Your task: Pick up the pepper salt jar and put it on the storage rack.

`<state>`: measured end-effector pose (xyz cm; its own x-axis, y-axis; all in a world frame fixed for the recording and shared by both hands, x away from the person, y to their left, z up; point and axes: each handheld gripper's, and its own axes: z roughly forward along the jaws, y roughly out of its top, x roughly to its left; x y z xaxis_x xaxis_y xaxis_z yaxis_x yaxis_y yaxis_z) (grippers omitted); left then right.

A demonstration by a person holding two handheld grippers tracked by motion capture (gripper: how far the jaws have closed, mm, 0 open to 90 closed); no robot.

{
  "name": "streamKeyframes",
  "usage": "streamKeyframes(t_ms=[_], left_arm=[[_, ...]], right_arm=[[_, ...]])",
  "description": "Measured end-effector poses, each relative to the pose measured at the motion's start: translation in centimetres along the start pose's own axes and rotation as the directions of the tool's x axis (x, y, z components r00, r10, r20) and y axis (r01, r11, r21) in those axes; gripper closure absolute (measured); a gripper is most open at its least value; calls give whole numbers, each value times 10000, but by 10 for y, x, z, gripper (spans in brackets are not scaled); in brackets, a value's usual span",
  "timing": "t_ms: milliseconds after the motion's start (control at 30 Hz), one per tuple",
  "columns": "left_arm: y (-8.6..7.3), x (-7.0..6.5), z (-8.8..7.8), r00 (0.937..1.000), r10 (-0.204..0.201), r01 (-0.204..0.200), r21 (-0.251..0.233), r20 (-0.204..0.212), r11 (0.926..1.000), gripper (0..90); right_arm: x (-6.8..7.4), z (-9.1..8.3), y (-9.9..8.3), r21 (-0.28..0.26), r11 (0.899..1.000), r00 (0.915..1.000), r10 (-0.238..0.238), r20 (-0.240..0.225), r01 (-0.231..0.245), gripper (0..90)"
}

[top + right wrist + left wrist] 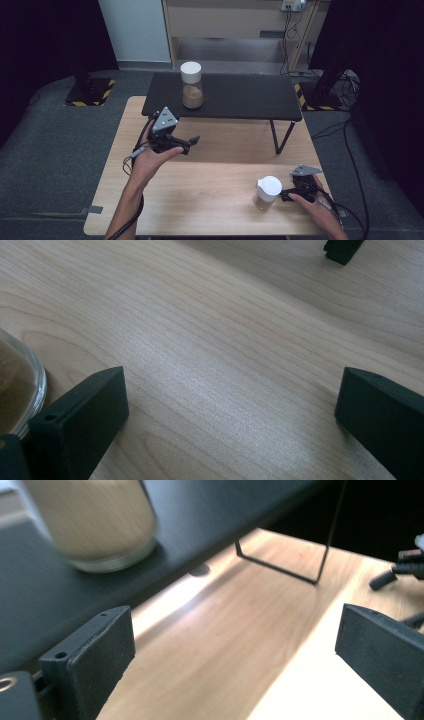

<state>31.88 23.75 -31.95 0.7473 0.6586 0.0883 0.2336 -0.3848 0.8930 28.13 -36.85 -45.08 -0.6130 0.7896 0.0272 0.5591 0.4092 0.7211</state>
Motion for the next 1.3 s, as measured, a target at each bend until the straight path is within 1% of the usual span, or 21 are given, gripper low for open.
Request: streamKeyframes(t_ms=[67,200,233,400,500,567,600,733,833,867,967,1033,1100,1133,1200,1267,1300], left_arm=[[-6,-4,8,10000,64,-65,292,62,9996,15],[-18,-10,21,9997,18,-34,673,238,9977,16],[-20,-12,24,9995,59,-82,795,296,9968,16],[-31,-22,38,9989,287,-334,1354,364,9902,22],[-39,-25,43,9983,228,-308,1541,534,9876,22],[-41,-27,46,9978,273,-377,1806,599,9828,21],[-43,-28,47,9980,265,-367,1871,566,9817,21],[-56,-30,44,9982,-170,52,2006,570,9797,27],[-64,-32,42,9982,-335,214,2253,501,9741,28],[-66,-32,41,9983,-340,221,2349,464,9718,28],[-74,-31,36,9980,-515,406,2494,371,9676,27],[-77,-30,32,9979,-614,542,2627,195,9634,26],[-82,-26,27,9967,-813,760,2708,83,9596,24],[-85,-25,25,9954,-954,928,2702,-36,9583,24],[-88,-22,22,9939,-1054,1101,2817,-317,9532,22],[-90,-21,20,9915,-1039,1231,3022,-787,9453,22],[-90,-22,19,9910,-928,1186,3117,-964,9427,22]], right_arm=[[0,0,0,-2,10000,10000,-6,2,6,16],[0,0,0,-2,10000,10000,-13,0,13,15],[0,0,0,-2,10000,10000,-13,0,13,16],[0,0,0,1,10000,10000,12,7,-12,16],[1,-1,-1,6,10000,10000,10,10,-10,15],[1,-1,-1,6,10000,10000,6,8,-6,16],[1,-1,-1,6,10000,10000,8,8,-8,15],[1,-1,-1,2,10000,10000,31,31,-31,16],[2,-2,-2,-3,10000,10000,44,38,-44,16],[2,-2,-2,-3,10000,10000,24,34,-24,16],[2,-2,-2,-7,10000,10000,33,34,-33,16],[2,-2,-2,-11,10000,10000,24,26,-24,16],[2,-2,-2,-12,10000,10000,11,19,-11,16],[2,-2,-2,-11,10000,10000,11,19,-11,15],[2,-2,-2,-11,10000,10000,9,20,-9,16],[2,-2,-2,-9,10000,10000,8,23,-8,16],[2,-2,-2,-8,10000,10000,0,22,0,16]])
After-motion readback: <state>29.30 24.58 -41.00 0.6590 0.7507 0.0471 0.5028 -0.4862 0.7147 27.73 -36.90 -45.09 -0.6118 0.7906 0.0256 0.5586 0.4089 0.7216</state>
